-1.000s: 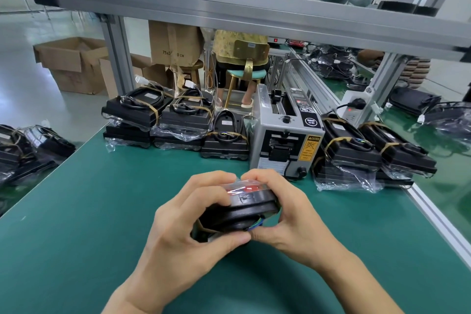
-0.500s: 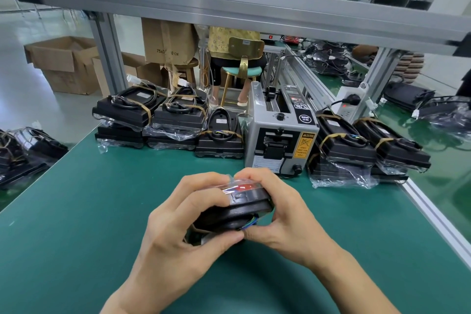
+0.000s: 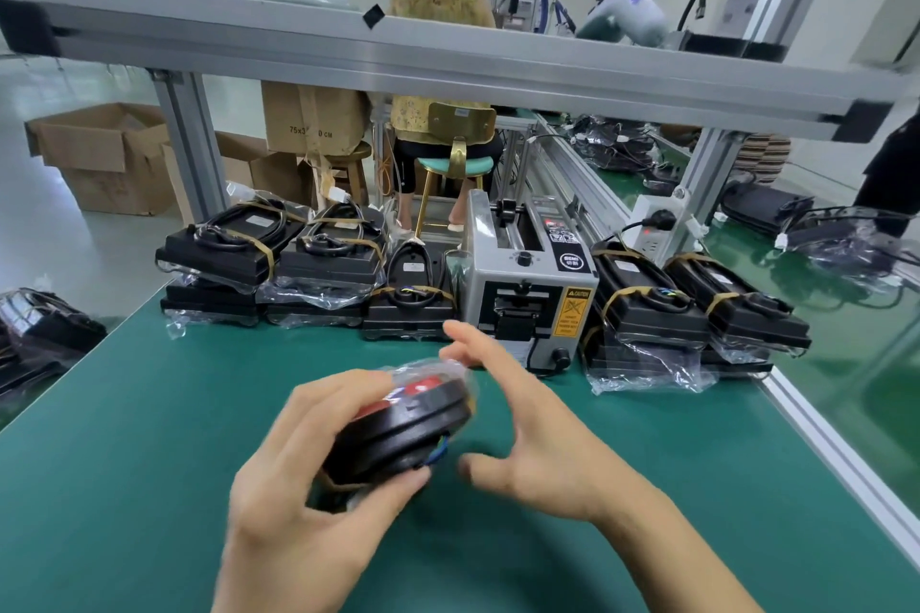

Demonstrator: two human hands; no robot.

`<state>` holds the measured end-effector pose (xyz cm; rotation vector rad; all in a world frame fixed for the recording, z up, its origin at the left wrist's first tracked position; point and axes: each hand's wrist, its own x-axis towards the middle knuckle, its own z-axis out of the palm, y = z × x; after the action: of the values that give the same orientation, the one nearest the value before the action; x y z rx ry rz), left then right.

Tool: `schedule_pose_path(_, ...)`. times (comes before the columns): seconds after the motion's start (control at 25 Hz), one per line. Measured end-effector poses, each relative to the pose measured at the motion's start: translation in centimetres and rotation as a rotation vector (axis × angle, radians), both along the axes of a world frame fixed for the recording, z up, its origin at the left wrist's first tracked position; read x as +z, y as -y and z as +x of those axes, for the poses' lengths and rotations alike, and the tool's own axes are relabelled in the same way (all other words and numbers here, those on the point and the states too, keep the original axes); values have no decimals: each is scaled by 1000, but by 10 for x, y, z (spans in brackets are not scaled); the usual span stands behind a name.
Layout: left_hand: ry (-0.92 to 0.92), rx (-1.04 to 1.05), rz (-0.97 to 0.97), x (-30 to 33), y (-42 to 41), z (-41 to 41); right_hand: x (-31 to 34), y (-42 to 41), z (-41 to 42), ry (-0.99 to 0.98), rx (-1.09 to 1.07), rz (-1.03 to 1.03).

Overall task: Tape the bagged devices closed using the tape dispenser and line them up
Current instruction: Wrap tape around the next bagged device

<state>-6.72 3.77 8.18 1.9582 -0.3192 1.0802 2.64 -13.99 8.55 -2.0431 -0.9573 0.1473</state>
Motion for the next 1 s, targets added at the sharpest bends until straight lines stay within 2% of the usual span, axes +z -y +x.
schedule_pose_path(0.08, 23, 121, -11, -2, -3, 1, -2, 4, 11, -84, -240, 80)
schedule_pose_path(0.16, 10, 189, -34, -3, -4, 4, -7, 4, 26, -172, -608, 223)
schedule_pose_path(0.24, -22, 202, -54, -2, -1, 6, -10, -1, 40, -221, -793, 268)
schedule_pose_path(0.48, -44, 184, -69, -1, 3, 9, -2, -17, 67, -279, -1000, 352)
schedule_pose_path(0.84, -25, 188, -56, -10, 3, 13, -4, -21, 87, -368, -1200, 401)
schedule_pose_path(1.0, -24, 180, -74, -11, 5, 13, -4, -24, 99, -506, -1226, 568)
